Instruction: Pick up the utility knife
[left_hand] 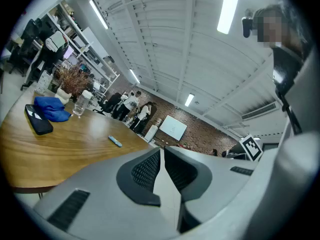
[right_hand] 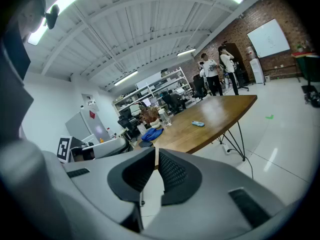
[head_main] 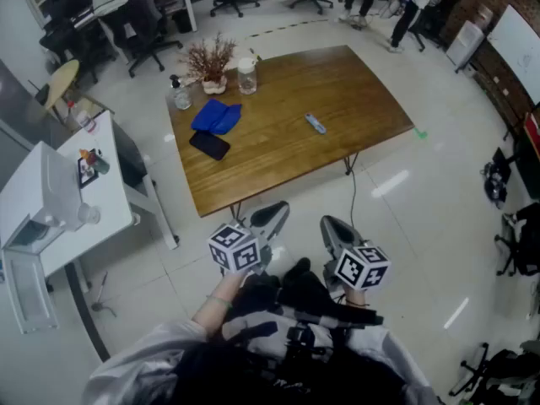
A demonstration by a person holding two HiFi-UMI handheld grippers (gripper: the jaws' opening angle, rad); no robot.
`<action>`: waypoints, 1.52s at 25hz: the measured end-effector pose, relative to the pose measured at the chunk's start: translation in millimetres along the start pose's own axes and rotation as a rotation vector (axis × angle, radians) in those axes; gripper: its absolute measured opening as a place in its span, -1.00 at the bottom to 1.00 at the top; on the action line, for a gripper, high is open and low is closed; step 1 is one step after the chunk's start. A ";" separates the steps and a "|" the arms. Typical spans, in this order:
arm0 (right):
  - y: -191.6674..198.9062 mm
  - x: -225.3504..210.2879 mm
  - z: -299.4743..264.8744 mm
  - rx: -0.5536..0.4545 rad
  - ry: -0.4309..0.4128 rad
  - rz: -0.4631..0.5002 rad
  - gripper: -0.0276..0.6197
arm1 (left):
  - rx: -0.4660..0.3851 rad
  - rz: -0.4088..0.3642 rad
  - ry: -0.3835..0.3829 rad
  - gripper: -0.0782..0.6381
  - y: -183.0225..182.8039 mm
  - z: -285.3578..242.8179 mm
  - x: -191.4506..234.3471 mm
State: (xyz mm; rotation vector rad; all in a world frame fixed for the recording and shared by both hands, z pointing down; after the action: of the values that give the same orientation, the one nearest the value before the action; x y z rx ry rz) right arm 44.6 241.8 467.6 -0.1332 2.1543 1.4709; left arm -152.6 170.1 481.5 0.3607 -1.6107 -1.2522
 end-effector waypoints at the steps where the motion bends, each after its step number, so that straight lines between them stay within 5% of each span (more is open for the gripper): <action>1: -1.8 -3.2 -5.9 -0.001 -0.005 0.002 -0.82 | 0.001 0.000 -0.003 -0.68 -0.5 -4.4 5.5; 9: -28.3 -50.6 -59.5 0.039 -0.076 0.007 -0.69 | -0.008 0.009 -0.064 -0.68 -6.1 -56.5 41.6; 17: -86.7 -115.7 -126.0 0.138 -0.189 0.079 -0.35 | -0.082 0.012 -0.157 -0.68 -23.6 -137.7 64.6; 23: -105.6 -154.0 -165.2 0.189 -0.247 0.117 -0.34 | -0.106 0.007 -0.222 -0.68 -24.7 -173.9 72.6; 38: -97.1 -209.6 -272.1 0.286 -0.137 0.218 -0.19 | -0.009 0.027 -0.322 -0.68 -24.4 -198.4 135.7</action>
State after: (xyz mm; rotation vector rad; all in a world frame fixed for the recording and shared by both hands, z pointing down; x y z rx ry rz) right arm 160.8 -83.1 558.7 0.3045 2.2927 1.2247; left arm -53.6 -46.8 520.2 0.1340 -1.8726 -1.3476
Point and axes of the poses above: the fingertips, and each gripper's own axes: z backward along the fingers, x to its left, y out of its underside, the point moved 8 cm from there along z, backward along the fingers, and after that the axes turned 8 degrees about -x, right-handed, at the moved point
